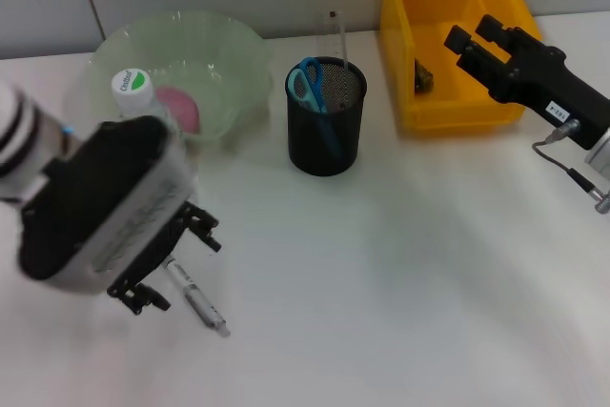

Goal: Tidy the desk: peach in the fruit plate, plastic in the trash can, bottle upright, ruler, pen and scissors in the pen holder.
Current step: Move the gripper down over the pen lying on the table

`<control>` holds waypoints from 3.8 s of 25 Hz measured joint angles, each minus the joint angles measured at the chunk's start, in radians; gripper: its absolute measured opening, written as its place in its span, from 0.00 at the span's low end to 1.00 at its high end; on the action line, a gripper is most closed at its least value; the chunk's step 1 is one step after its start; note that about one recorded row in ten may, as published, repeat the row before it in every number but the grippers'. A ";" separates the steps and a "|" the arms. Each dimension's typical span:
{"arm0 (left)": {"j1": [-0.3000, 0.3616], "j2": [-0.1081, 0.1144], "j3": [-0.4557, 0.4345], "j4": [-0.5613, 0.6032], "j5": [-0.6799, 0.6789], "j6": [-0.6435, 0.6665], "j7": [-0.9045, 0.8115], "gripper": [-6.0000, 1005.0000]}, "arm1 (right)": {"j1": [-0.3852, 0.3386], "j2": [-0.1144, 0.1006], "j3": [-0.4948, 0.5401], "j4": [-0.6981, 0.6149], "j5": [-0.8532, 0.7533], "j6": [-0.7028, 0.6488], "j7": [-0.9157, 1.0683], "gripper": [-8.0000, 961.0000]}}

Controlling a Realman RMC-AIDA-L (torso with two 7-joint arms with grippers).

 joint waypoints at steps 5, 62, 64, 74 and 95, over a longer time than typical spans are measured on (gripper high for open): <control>-0.105 -0.033 0.016 -0.127 0.071 -0.032 0.034 0.80 | 0.010 0.002 -0.015 0.001 -0.001 -0.006 -0.006 0.63; -0.164 -0.104 0.048 -0.345 0.263 -0.147 0.096 0.79 | 0.015 0.005 -0.047 -0.019 -0.002 -0.070 -0.037 0.63; -0.164 -0.104 0.048 -0.345 0.263 -0.147 0.096 0.79 | 0.017 0.005 -0.053 -0.019 -0.002 -0.070 -0.037 0.63; -0.173 -0.104 0.070 -0.349 0.272 -0.151 0.068 0.78 | 0.029 0.007 -0.057 -0.009 -0.001 -0.070 -0.037 0.63; -0.162 -0.104 0.092 -0.353 0.272 -0.161 0.054 0.67 | 0.048 0.007 -0.064 0.003 -0.002 -0.071 -0.038 0.63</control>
